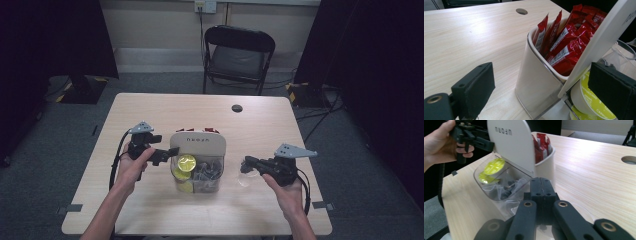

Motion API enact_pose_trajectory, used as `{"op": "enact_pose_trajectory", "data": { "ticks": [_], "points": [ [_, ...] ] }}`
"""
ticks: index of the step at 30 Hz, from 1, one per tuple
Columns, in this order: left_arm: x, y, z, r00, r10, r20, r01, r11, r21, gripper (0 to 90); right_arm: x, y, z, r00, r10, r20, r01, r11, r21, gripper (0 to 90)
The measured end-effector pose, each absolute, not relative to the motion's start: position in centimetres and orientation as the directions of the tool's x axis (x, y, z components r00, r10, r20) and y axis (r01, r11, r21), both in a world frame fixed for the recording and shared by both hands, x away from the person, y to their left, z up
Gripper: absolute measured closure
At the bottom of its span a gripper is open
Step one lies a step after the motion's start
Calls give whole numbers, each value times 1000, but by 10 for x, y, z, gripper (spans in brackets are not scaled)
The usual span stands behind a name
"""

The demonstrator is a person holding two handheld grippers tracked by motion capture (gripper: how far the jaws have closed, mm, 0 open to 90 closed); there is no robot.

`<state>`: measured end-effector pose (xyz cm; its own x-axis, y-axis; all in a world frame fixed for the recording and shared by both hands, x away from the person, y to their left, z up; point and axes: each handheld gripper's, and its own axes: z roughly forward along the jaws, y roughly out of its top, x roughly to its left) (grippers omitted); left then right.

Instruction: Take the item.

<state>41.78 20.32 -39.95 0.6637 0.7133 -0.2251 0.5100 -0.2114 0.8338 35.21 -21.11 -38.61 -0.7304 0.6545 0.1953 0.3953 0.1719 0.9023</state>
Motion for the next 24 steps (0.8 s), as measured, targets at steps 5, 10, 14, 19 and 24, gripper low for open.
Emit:
{"op": "enact_pose_trajectory", "data": {
  "ticks": [5, 10, 14, 19, 24],
  "points": [
    [417, 202, -399, 659, 718, -226, 512, -208, 833, 71, 358, -214, -395, -715, 671, 195, 414, 181, 892, 900],
    [416, 202, -400, 658, 718, -227, 512, -206, 834, 76, 363, -215, -398, -706, 683, 187, 418, 188, 889, 900],
    [416, 202, -400, 659, 718, -225, 514, -211, 832, 76, 366, -214, -402, -699, 693, 173, 423, 207, 882, 900],
    [416, 202, -400, 656, 721, -223, 515, -212, 831, 81, 371, -215, -408, -689, 702, 179, 444, 214, 870, 900],
    [416, 203, -400, 659, 720, -218, 512, -217, 831, 85, 372, -218, -412, -676, 712, 190, 457, 202, 866, 870]
  ]
}}
